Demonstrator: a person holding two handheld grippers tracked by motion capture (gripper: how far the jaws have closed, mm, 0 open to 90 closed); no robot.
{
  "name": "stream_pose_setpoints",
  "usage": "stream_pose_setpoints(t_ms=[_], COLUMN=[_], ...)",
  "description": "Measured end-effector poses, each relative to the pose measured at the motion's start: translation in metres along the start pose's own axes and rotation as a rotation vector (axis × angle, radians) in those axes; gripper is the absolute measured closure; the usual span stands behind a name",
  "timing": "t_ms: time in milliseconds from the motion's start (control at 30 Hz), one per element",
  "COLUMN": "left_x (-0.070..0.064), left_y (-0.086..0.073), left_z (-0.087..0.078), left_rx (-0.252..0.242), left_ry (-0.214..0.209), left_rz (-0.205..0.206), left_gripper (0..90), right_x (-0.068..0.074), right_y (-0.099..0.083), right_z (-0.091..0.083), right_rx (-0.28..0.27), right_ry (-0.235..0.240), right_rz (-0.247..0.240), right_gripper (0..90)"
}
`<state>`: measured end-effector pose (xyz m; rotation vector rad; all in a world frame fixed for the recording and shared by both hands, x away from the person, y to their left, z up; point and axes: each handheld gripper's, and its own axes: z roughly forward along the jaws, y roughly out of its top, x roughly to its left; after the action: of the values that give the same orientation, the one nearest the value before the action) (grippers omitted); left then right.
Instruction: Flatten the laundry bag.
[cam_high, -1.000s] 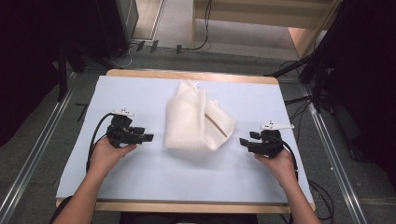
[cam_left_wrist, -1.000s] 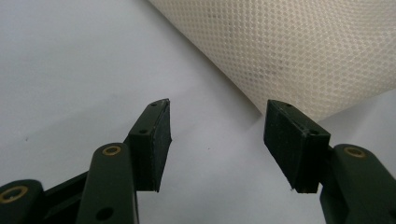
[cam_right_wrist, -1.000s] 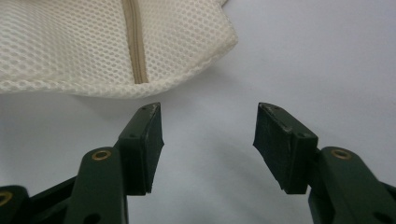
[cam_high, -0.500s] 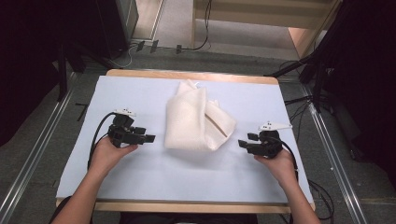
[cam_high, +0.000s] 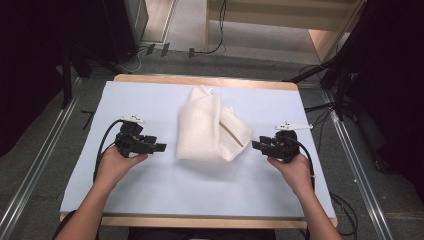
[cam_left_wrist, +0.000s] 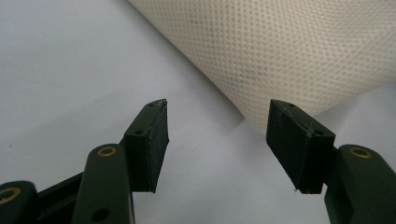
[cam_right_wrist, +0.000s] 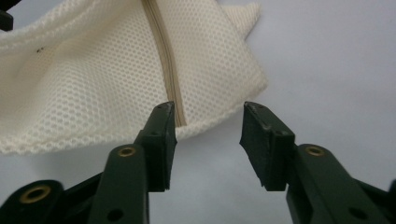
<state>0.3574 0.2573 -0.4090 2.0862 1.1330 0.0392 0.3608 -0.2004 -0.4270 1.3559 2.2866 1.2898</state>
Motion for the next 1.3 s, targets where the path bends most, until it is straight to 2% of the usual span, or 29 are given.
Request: stream_pose_setpoints(t_ms=[67, 100, 200, 333, 367, 633, 700, 733, 967, 1000, 1067, 1100, 1167, 1233, 1300], left_x=[-0.002, -0.004, -0.005, -0.004, -0.003, 0.0, 0.0, 0.0, 0.002, 0.002, 0.003, 0.003, 0.003, 0.002, 0.001], left_y=[0.0, 0.001, 0.001, 0.001, 0.0, -0.006, -0.007, -0.008, -0.016, -0.017, -0.017, -0.018, -0.019, -0.019, -0.018], left_z=[0.0, 0.001, 0.001, 0.001, -0.001, -0.006, -0.007, -0.008, -0.013, -0.014, -0.015, -0.016, -0.017, -0.018, -0.02], left_rx=[-0.001, -0.001, 0.003, -0.004, -0.01, -0.015, -0.014, -0.018, -0.017, -0.018, -0.019, -0.023, -0.024, -0.028, -0.035], left_ry=[0.003, 0.009, 0.008, 0.007, 0.003, 0.014, 0.017, 0.022, 0.032, 0.034, 0.036, 0.037, 0.041, 0.04, 0.038], left_rz=[0.008, 0.021, 0.027, 0.026, 0.015, 0.0, -0.001, -0.002, -0.016, -0.021, -0.021, -0.024, -0.027, -0.029, -0.031], left_gripper=[39.8, 39.7, 39.4, 39.4, 39.3, 39.3, 39.2, 39.2, 39.0, 39.0, 39.0, 39.0, 39.0, 38.7, 38.5], right_x=[0.001, 0.002, -0.001, -0.004, -0.006, -0.005, -0.005, -0.005, -0.005, -0.005, -0.005, -0.005, -0.001, 0.006, 0.013], right_y=[0.002, 0.007, 0.016, 0.025, 0.033, 0.056, 0.058, 0.063, 0.071, 0.071, 0.07, 0.07, 0.07, 0.07, 0.07], right_z=[0.001, 0.004, 0.012, 0.02, 0.029, 0.061, 0.065, 0.074, 0.1, 0.103, 0.108, 0.108, 0.11, 0.109, 0.108], right_rx=[-0.004, -0.011, -0.021, -0.018, -0.015, -0.003, -0.005, 0.012, 0.045, 0.052, 0.082, 0.082, 0.118, 0.127, 0.137], right_ry=[-0.003, -0.019, -0.034, -0.024, -0.022, -0.021, -0.017, -0.005, 0.016, 0.022, 0.041, 0.041, 0.07, 0.103, 0.116], right_rz=[-0.011, -0.041, -0.069, -0.072, -0.08, -0.126, -0.126, -0.122, -0.144, -0.139, -0.137, -0.137, -0.132, -0.115, -0.123], right_gripper=[54.8, 51.7, 47.5, 44.7, 42.4, 35.7, 34.9, 34.5, 33.0, 34.5, 50.1, 50.1, 64.4, 77.1, 78.7])
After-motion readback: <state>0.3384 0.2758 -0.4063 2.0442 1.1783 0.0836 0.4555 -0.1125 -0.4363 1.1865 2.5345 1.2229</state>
